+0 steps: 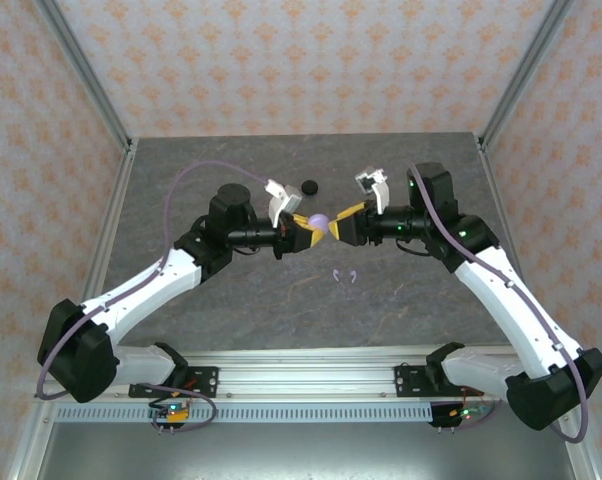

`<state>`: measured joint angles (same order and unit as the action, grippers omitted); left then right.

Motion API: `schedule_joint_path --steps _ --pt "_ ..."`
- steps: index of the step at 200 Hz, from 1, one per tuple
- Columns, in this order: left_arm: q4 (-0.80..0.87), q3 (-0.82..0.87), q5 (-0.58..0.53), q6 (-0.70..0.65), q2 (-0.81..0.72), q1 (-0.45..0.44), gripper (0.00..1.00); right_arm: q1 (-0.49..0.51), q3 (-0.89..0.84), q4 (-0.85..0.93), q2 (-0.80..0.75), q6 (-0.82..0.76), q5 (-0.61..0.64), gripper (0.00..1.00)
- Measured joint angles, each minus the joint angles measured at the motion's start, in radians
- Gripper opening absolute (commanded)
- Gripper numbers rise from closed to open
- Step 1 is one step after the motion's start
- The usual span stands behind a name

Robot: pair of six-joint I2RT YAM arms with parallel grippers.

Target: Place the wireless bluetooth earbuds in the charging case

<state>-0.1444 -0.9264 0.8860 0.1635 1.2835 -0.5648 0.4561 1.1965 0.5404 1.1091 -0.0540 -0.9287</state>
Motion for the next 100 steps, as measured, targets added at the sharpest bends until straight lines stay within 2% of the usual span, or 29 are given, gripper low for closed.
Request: schedule_joint_path --steps 60,100 --pt "-0.138 0.061 -0.018 -0.073 0.0 -0.019 0.02 0.026 0.0 0.047 -0.002 -0.003 0.052 0.5" --pt "-0.169 0.084 -0.03 -0.123 0.0 -0.051 0.02 0.032 0.0 0.062 0.007 -0.011 0.064 0.51"
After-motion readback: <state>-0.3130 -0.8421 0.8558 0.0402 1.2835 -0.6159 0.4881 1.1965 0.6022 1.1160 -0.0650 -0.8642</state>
